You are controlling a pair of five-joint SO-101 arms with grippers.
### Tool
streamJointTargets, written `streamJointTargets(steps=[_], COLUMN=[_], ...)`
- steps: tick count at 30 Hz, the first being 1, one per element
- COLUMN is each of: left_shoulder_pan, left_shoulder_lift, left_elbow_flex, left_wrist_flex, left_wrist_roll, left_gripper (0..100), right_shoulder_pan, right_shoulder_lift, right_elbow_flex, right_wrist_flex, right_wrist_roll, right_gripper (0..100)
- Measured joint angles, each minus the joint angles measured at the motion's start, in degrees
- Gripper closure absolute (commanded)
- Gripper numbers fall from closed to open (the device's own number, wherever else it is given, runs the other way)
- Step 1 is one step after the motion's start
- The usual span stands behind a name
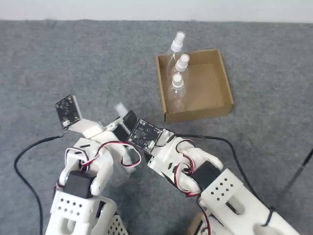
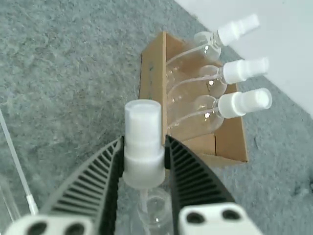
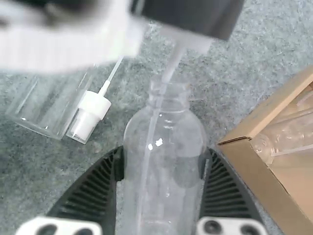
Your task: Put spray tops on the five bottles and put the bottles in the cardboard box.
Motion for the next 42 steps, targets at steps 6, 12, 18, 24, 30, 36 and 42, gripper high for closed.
streamJointTargets(steps=[6, 12, 18, 24, 30, 36, 42], left_shoulder_pan=[6.1, 6.9, 6.9, 7.1, 7.2, 3.8, 0.7], left_shoulder_lift=[-0.3, -0.5, -0.6, 0.0, 0.0, 0.0, 0.0], left_elbow_flex=[0.0, -0.1, -0.1, 0.0, 0.0, 0.0, -0.5], left_wrist_flex=[3.3, 3.1, 3.0, 5.3, 6.3, 6.4, 9.2], left_wrist_roll=[-0.7, -2.7, -3.0, -3.1, -1.1, -0.9, -0.6], left_gripper=[98, 98, 79, 63, 62, 62, 62], right_shoulder_pan=[0.0, 1.5, 1.8, 2.9, 2.9, 2.9, 2.9], right_shoulder_lift=[0.0, -0.1, -0.1, -0.8, -0.8, -1.1, -1.1], right_elbow_flex=[0.0, 0.0, 0.0, 0.0, 0.0, 0.0, 0.0], right_wrist_flex=[0.0, -1.5, -1.7, -2.3, -2.5, -2.5, -2.5], right_wrist_roll=[-0.1, 0.0, 0.0, -0.1, -0.1, -0.3, -0.3], right_gripper=[90.1, 90.2, 90.2, 90.2, 90.2, 90.2, 90.3])
